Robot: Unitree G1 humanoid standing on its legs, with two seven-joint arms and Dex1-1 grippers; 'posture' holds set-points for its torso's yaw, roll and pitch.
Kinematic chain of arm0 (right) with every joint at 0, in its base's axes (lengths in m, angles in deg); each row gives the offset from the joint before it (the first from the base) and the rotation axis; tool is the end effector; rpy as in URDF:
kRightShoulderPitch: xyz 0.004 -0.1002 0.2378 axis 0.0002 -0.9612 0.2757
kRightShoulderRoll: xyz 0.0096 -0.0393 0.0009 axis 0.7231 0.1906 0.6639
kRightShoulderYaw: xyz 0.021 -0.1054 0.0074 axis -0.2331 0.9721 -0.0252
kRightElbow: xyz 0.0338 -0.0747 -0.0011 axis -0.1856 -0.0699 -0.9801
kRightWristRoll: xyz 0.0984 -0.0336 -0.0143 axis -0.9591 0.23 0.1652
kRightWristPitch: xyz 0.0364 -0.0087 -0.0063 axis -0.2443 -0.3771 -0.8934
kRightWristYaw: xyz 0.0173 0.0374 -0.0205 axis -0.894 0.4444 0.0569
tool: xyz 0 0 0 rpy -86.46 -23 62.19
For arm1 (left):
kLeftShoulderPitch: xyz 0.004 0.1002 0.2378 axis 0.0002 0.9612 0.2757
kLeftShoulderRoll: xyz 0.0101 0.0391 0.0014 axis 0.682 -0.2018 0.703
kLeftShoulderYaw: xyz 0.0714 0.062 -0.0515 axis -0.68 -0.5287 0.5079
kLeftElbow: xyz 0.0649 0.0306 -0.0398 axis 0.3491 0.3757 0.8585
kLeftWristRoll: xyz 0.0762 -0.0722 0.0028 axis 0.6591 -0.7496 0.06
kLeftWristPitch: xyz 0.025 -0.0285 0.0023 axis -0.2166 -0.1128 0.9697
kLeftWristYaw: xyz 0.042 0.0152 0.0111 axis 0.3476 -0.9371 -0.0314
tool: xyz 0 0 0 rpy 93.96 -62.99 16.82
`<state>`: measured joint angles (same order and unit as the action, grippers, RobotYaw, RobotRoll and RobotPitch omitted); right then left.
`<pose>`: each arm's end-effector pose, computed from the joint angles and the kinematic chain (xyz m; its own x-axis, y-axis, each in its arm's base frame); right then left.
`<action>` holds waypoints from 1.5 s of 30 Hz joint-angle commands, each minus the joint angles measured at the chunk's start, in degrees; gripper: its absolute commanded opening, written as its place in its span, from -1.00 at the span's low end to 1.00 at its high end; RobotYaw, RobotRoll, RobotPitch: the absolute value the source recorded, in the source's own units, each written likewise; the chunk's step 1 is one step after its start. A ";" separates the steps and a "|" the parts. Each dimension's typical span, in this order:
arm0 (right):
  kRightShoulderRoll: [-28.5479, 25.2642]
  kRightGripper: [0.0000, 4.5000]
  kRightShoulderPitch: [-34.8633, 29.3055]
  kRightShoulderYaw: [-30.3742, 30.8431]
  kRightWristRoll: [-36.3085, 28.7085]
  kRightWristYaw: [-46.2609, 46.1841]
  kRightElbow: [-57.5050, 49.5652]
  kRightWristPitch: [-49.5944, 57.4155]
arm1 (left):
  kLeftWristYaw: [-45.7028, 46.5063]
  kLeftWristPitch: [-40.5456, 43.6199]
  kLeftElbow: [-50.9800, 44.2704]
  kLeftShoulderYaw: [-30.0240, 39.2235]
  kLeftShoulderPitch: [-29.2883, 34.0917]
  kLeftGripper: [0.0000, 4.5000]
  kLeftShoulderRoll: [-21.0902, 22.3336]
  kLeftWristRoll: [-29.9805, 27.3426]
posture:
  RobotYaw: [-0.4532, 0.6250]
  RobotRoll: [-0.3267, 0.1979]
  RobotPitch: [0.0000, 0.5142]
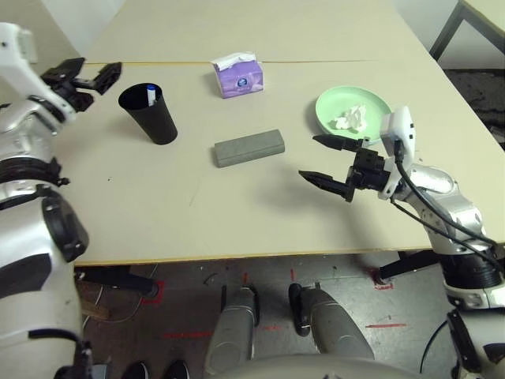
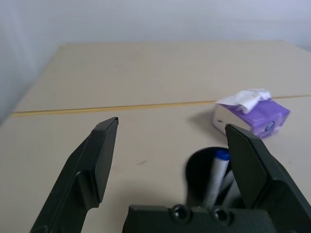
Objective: Organize and tidy the items on the table.
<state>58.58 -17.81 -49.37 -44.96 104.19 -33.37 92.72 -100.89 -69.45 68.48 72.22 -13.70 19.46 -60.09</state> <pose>0.2734 -0.1882 0.1689 0.3807 0.9237 0.0431 -0.8968 0.3801 -0.2265 0.2701 0.4151 0.2520 0.9694 -0.1374 0.2033 0.1223 0.9889 0.0848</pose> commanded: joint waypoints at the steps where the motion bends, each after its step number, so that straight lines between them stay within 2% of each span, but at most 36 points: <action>1: 0.07 1.00 -0.97 0.15 0.77 0.12 0.13 -0.91 | -9.50 4.89 -3.53 2.26 4.01 0.99 3.85 -3.38 | -0.24 0.25 -0.23; 4: 0.53 1.00 -0.92 0.47 0.98 0.07 0.41 -1.07 | -20.76 13.24 -9.75 3.00 10.82 0.99 6.84 -7.16 | -0.20 0.25 -0.20; 7: 1.06 1.00 -0.71 0.82 0.85 0.51 0.89 -1.24 | -31.77 24.73 -21.92 3.21 23.96 0.99 10.33 -11.71 | -0.15 0.25 -0.17; 9: 1.04 1.00 -0.69 1.17 0.52 1.54 1.14 -1.25 | -35.65 28.14 -31.20 2.03 32.96 0.99 11.99 -12.28 | -0.12 0.25 -0.15; 11: 1.02 1.00 -0.49 1.34 0.19 2.54 1.46 -1.14 | -37.46 27.20 -38.02 0.43 39.40 0.99 13.09 -10.99 | -0.09 0.25 -0.13; 14: 1.22 1.00 -0.04 1.37 0.04 3.42 1.83 -0.99 | -39.12 21.98 -42.76 -1.55 44.89 0.99 13.92 -8.23 | -0.08 0.25 -0.12; 15: 1.24 1.00 0.11 1.33 -0.07 3.71 1.93 -0.90 | -39.72 19.77 -43.81 -2.25 45.95 0.99 13.80 -7.54 | -0.08 0.25 -0.12; 19: 0.35 1.00 0.29 0.58 -0.80 5.54 2.22 -0.85 | -40.64 18.05 -45.79 -6.50 46.64 0.99 11.92 -11.53 | -0.10 0.25 -0.09; 24: -0.53 1.00 1.02 -7.61 -2.08 -2.41 3.23 1.00 | -27.86 17.97 -38.34 -0.40 38.39 0.99 3.64 -12.78 | -0.15 0.25 -0.07; 27: -0.54 1.00 0.37 -15.76 -2.36 -11.66 4.48 1.90 | -19.07 16.02 -37.51 5.11 38.62 0.99 0.36 -13.64 | -0.16 0.25 -0.05; 32: -3.53 1.00 -7.72 -24.40 2.70 -20.22 6.47 -2.56 | -3.08 13.11 -39.32 15.23 41.49 0.99 -6.07 -15.71 | -0.18 0.25 -0.02; 35: -3.05 1.00 -12.75 -26.45 5.26 -24.15 6.81 -5.29 | 4.51 11.89 -42.20 18.33 43.72 0.99 -10.59 -16.23 | -0.18 0.25 -0.01; 40: -0.86 1.00 -18.94 -25.70 9.57 -28.41 8.52 -10.25 | 12.70 9.83 -48.12 17.96 47.78 0.99 -17.65 -15.25 | -0.19 0.25 -0.01; 45: 0.07 1.00 -19.85 -26.47 12.25 -32.40 11.46 -14.60 | 16.09 10.74 -52.79 17.07 49.11 0.99 -20.44 -16.22 | -0.17 0.25 -0.01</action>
<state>58.12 -36.99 -75.04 -33.65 73.20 -23.05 79.38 -85.69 -58.95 17.15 89.36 34.44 -0.64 -76.11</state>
